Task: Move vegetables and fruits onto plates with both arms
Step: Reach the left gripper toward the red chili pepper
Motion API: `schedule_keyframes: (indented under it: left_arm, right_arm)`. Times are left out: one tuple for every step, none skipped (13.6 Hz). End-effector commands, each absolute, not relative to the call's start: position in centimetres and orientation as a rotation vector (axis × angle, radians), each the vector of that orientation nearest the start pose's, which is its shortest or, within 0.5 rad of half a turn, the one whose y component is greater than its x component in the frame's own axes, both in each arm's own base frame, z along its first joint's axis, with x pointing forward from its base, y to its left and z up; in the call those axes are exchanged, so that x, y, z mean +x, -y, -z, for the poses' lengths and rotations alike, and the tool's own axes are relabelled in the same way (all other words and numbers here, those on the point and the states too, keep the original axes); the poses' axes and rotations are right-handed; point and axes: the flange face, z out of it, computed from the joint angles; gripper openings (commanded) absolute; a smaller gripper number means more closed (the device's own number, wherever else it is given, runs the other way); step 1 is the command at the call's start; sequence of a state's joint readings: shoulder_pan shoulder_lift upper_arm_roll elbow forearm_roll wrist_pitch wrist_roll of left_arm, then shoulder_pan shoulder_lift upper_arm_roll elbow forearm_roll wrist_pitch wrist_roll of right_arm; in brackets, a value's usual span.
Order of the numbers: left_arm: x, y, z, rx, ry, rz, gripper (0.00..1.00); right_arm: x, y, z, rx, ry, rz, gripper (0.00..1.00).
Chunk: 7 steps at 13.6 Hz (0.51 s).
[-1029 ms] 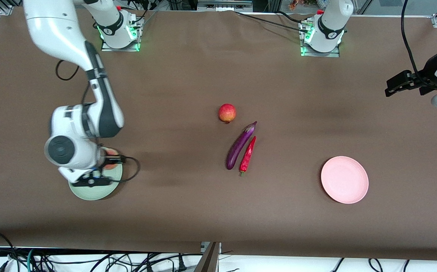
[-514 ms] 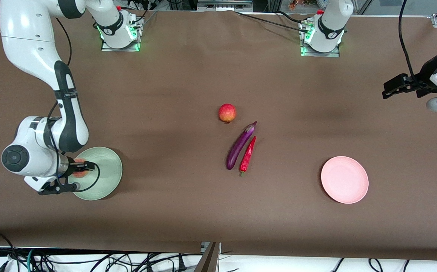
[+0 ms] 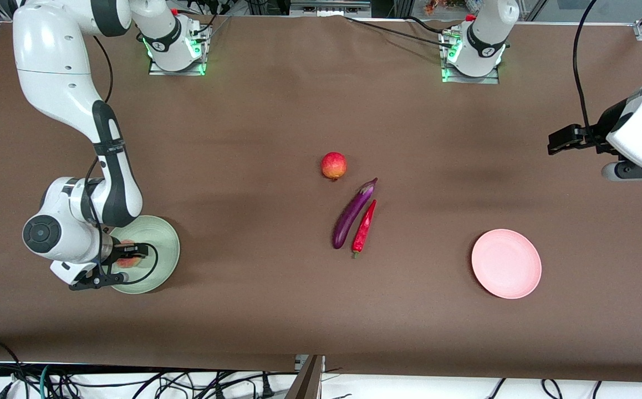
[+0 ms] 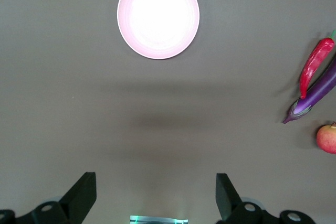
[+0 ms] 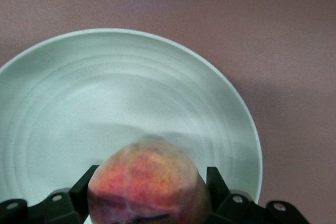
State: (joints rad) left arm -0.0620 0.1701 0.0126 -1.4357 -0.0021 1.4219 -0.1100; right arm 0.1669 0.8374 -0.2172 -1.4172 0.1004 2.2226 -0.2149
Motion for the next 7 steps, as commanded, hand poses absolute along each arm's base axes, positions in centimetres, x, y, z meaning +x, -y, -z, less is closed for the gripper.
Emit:
schedule_keyframes:
  left_arm:
    - [59.0, 2.7, -57.3, -3.101, 0.070, -0.316, 1.00]
    - [58.8, 2.8, -57.2, -3.096, 0.067, -0.341, 1.00]
    - [58.6, 3.0, -57.0, -3.092, 0.060, -0.369, 1.00]
    - [58.5, 3.3, -56.9, -3.089, 0.056, -0.381, 1.00]
    - [58.4, 4.4, -56.9, -3.086, 0.039, -0.387, 1.00]
    - [58.1, 4.6, -56.7, -3.076, 0.035, -0.421, 1.00]
    - [57.8, 4.4, -56.4, -3.067, 0.039, -0.475, 1.00]
  right_arm:
    - [72.7, 0.6, -20.8, -3.187, 0.290, -0.017, 0.44]
    - [72.7, 0.6, -20.6, -3.187, 0.292, -0.022, 0.44]
    - [72.6, 0.9, -20.4, -3.186, 0.283, -0.027, 0.45]
    - [72.6, 1.1, -20.0, -3.187, 0.281, -0.034, 0.58]
    - [72.6, 1.2, -19.9, -3.184, 0.273, -0.030, 0.71]
    - [72.6, 1.2, -19.6, -3.182, 0.267, -0.017, 0.84]
    - [72.7, 1.2, -19.6, -3.181, 0.263, -0.014, 0.95]
